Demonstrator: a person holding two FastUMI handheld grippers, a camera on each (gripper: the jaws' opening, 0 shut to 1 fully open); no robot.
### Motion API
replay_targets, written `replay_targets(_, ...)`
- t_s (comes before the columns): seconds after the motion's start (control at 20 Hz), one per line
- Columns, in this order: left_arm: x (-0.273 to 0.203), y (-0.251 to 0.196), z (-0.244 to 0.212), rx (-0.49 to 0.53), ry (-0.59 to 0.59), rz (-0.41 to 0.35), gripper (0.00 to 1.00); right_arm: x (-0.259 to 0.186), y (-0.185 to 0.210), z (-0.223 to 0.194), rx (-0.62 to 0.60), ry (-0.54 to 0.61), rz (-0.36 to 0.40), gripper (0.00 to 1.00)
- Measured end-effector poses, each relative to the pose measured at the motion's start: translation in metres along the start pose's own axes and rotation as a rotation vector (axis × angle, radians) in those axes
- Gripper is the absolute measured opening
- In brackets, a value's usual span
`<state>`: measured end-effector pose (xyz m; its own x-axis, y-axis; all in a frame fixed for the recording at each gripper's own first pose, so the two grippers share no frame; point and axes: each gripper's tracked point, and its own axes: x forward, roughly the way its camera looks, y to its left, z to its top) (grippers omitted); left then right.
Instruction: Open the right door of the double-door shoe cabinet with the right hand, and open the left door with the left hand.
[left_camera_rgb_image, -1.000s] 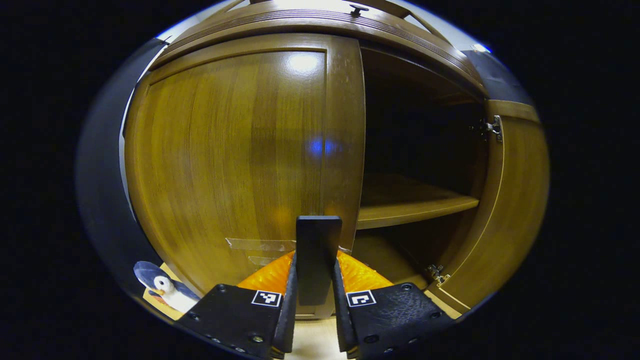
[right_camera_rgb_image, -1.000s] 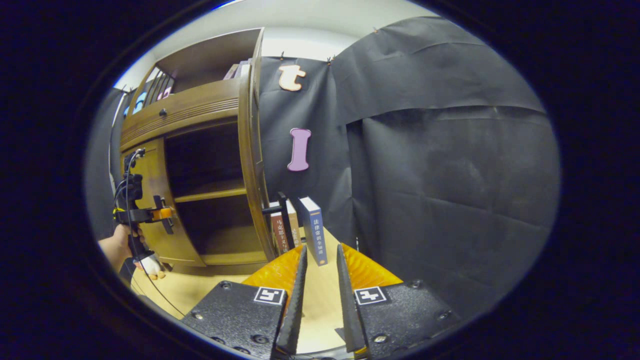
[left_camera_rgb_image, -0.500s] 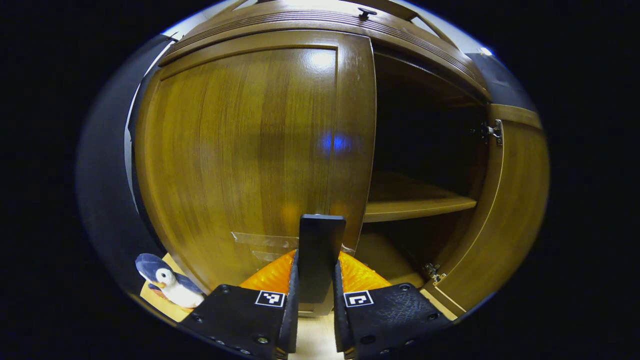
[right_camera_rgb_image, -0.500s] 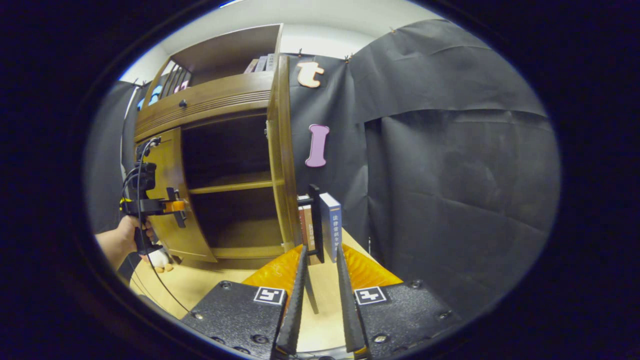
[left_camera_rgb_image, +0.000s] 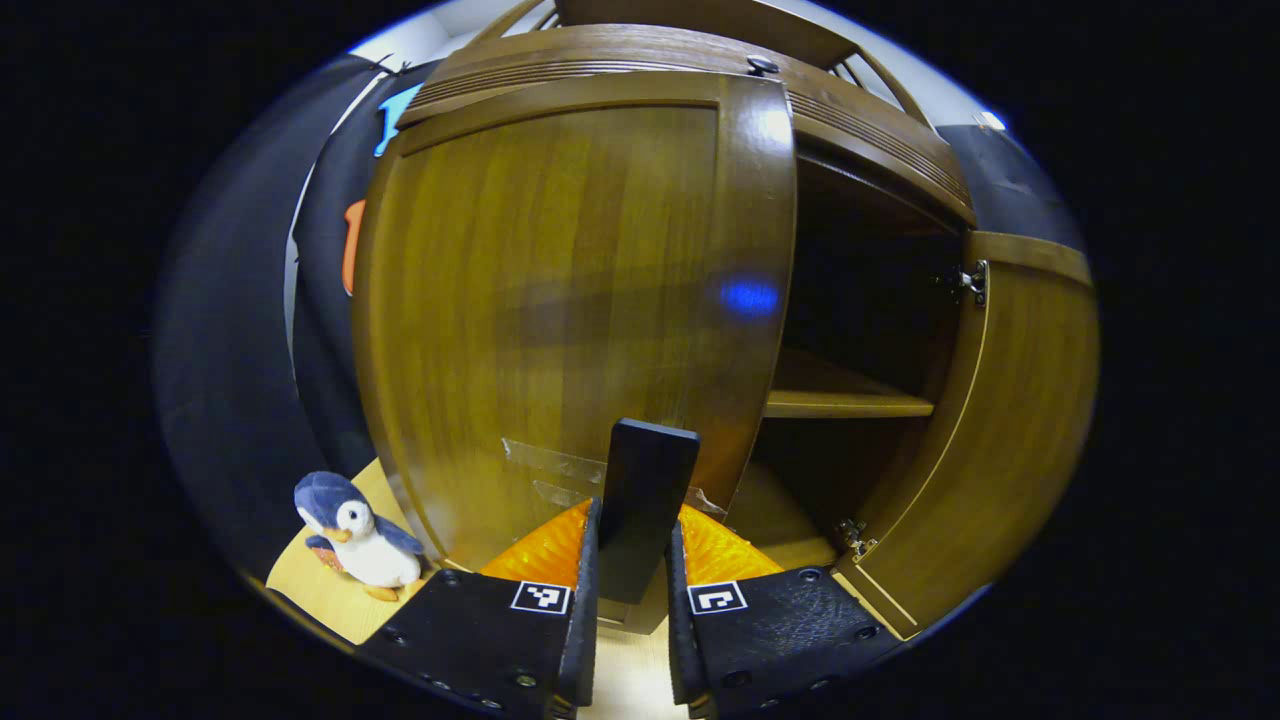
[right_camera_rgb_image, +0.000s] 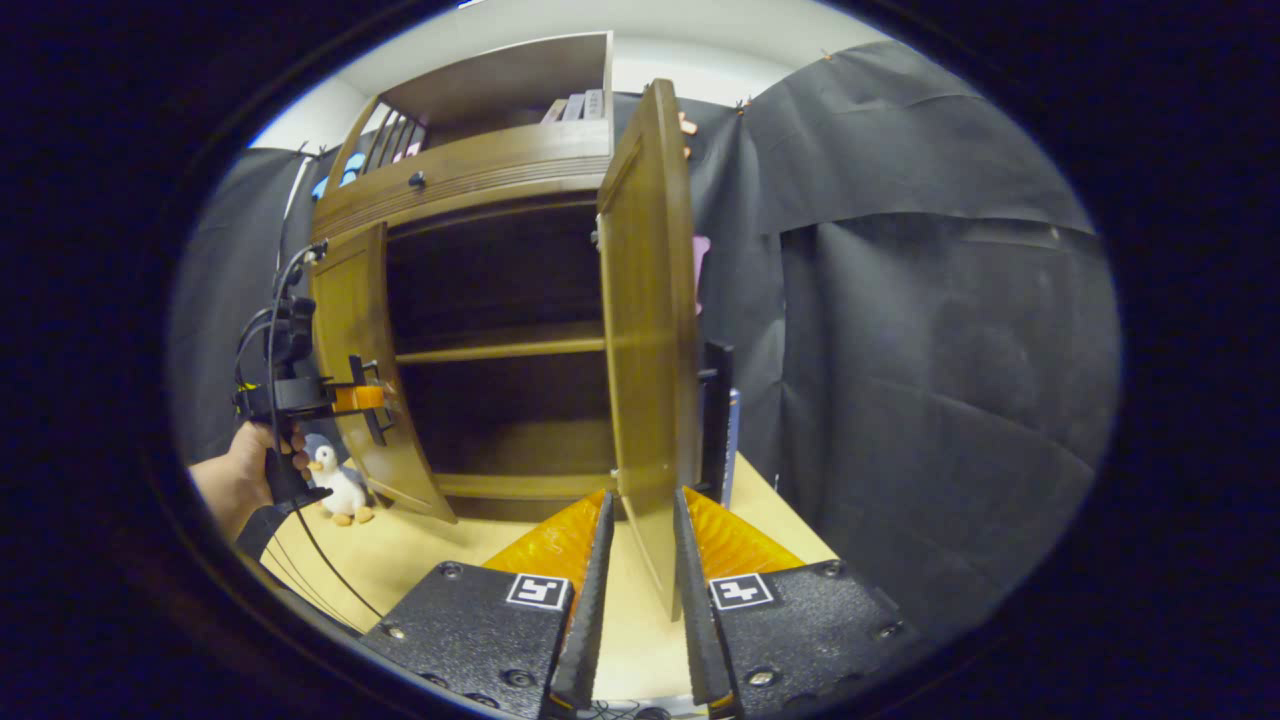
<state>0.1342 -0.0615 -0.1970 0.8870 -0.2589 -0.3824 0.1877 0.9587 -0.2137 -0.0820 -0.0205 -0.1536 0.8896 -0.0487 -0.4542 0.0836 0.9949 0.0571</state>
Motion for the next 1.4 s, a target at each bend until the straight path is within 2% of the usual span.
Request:
replay_targets(0.35, -0.037, 0.019, -0.008, -0.026, 0.008, 0.029, 0.28, 0.017, 0.047, -0.002, -0.053, 0.018, 0.121, 0.40)
replay_targets(0.7, -0.069, 0.042, -0.011, -0.019, 0.012, 0.057, 0.28, 0.035, 0.082, -0.012, -0.086, 0.061, 0.207, 0.40)
replay_targets(1.05, -0.097, 0.069, -0.013, -0.015, 0.011, 0.118, 0.28, 0.046, 0.104, -0.014, -0.123, 0.074, 0.268, 0.40)
replay_targets(1.4, -0.120, 0.100, -0.014, -0.034, -0.001, 0.186, 0.28, 0.052, 0.117, -0.016, -0.138, 0.089, 0.292, 0.39)
